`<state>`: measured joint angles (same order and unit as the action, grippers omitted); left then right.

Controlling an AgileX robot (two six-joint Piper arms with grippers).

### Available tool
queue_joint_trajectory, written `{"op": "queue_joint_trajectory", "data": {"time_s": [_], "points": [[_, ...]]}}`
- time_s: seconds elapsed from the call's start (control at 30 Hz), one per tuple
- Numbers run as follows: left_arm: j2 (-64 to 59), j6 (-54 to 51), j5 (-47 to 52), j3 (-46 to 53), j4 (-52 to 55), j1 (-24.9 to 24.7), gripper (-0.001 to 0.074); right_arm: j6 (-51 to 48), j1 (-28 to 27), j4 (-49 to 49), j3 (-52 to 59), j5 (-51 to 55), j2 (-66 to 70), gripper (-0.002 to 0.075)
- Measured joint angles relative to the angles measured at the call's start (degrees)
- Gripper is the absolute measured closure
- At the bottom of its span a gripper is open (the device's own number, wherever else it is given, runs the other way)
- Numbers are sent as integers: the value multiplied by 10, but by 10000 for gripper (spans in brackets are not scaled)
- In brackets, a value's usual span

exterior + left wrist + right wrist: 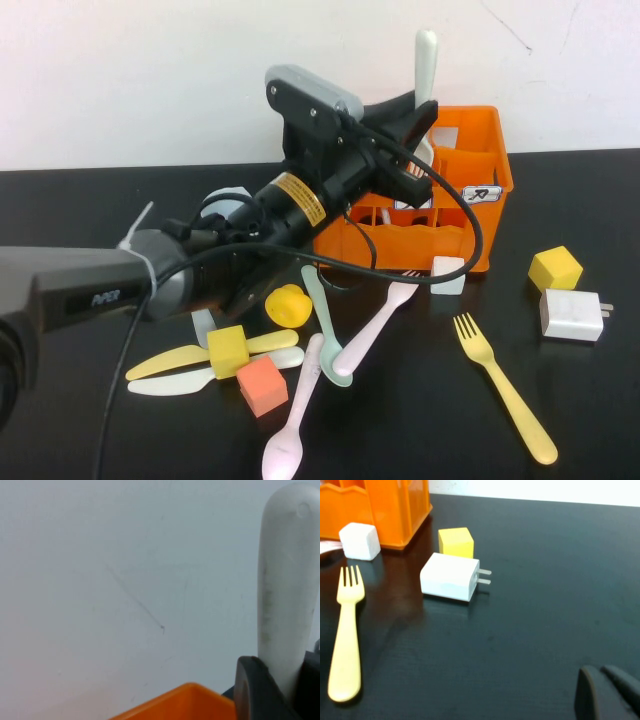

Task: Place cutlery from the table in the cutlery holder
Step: Place the fork on the box

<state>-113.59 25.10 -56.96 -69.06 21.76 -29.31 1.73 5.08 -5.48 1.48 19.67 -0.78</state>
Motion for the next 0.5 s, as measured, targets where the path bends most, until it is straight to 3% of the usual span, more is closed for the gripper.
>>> {"op": "queue_joint_trajectory", "data": {"time_s": [0.23, 0.5], "points": [[-14, -22, 8, 0, -21, 0, 585, 0, 0, 0, 0, 0, 0, 729], [-14, -22, 19, 0, -24, 0, 417, 0, 0, 0, 0, 0, 0, 729]]}}
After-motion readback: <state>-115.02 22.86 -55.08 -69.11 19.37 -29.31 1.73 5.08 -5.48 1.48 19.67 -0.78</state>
